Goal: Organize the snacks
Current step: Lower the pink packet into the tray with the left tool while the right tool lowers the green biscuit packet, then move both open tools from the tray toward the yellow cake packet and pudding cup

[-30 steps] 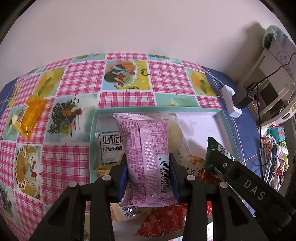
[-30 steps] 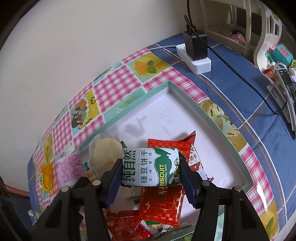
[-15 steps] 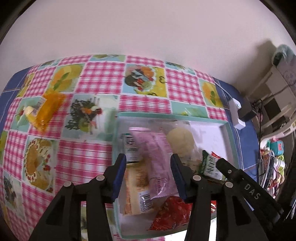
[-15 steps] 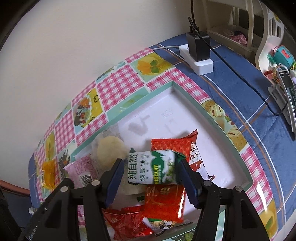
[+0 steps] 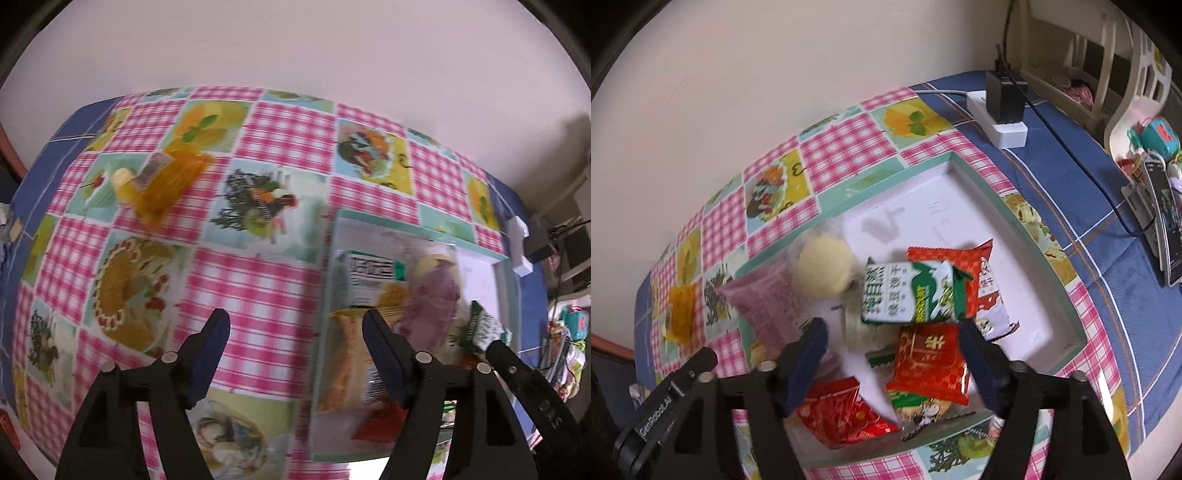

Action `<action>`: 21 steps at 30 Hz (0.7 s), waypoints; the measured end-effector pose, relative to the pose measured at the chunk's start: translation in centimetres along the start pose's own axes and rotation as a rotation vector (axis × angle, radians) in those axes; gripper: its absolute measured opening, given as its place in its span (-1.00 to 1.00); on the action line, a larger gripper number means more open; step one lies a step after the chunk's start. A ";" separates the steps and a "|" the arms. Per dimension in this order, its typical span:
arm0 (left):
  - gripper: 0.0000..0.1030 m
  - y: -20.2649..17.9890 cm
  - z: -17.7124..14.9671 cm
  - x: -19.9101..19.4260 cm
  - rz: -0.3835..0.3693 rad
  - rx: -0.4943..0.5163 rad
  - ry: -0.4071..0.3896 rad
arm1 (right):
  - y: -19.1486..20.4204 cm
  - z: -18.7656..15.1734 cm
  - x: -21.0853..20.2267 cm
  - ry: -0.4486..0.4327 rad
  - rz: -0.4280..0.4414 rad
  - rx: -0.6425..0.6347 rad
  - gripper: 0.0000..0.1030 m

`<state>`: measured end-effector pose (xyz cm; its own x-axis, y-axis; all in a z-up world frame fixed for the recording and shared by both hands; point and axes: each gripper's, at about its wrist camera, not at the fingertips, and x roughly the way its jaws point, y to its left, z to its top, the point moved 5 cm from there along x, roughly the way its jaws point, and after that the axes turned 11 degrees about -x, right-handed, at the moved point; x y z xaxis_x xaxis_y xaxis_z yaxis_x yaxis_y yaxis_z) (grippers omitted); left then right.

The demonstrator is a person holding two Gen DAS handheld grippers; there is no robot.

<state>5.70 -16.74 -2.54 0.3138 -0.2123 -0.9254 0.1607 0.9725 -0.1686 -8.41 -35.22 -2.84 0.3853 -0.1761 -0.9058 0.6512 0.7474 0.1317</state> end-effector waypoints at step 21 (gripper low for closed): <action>0.98 4.6 2.0 -2.3 0.066 -0.047 -0.074 | 3.6 -0.7 -1.5 -0.029 -0.013 -0.090 1.00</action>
<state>7.57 -11.99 -0.47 0.3910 -0.1523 -0.9077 0.0941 0.9877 -0.1252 -7.08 -31.85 -1.33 0.3968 -0.2042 -0.8949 0.5953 0.7994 0.0815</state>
